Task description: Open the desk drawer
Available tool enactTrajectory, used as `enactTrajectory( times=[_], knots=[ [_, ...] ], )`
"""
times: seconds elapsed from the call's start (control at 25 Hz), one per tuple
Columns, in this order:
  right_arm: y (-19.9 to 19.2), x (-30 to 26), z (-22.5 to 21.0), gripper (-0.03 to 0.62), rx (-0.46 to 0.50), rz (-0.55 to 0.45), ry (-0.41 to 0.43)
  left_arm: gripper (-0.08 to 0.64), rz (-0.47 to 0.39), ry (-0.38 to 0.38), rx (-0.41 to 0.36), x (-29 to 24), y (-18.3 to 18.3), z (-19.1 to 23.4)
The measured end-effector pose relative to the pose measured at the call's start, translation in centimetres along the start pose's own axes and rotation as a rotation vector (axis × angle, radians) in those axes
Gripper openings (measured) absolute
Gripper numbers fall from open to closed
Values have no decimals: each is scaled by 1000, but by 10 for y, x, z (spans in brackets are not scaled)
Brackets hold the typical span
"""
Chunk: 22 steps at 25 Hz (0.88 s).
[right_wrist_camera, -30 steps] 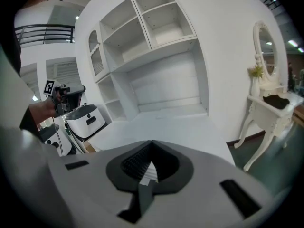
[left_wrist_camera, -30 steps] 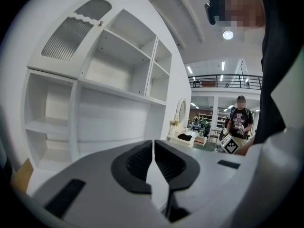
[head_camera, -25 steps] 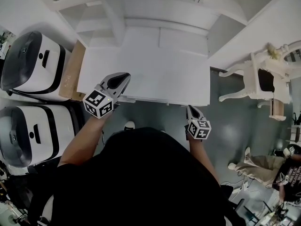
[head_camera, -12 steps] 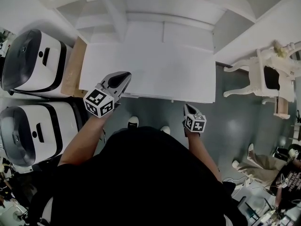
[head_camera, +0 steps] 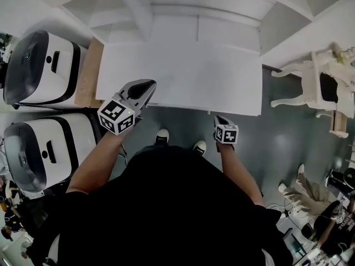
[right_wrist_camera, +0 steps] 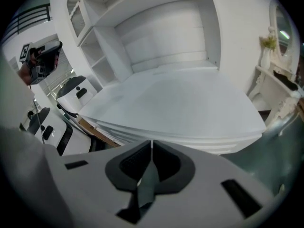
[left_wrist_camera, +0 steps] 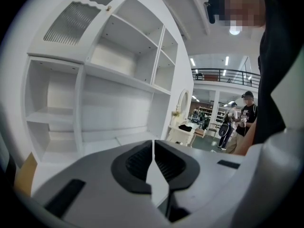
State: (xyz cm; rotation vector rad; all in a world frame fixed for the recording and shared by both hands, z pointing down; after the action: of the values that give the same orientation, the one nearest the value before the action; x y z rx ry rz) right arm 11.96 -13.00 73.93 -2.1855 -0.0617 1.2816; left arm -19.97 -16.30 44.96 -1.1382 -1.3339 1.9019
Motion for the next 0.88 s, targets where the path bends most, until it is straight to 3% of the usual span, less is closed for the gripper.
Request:
enactTrajectory(
  times=[0.4,0.88],
  knots=[
    [-15,-44,-4,78,-7,96,0,22,58,10,10,3,-17,8],
    [-29,-84,-16,106,-59,143,-29,23,179,26,74,27,-72,11]
  ],
)
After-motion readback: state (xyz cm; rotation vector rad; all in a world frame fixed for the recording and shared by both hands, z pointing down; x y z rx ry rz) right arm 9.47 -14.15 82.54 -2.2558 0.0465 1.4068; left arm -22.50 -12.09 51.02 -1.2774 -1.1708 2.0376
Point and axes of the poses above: the fingertips, and each gripper's own axes: x backward along the fingers, z to its left, y out of its top, the point moved 3 cm from there along x, backward along the fingers, and after that the axes turned 7 degrees about y, right-handed, at the moved point
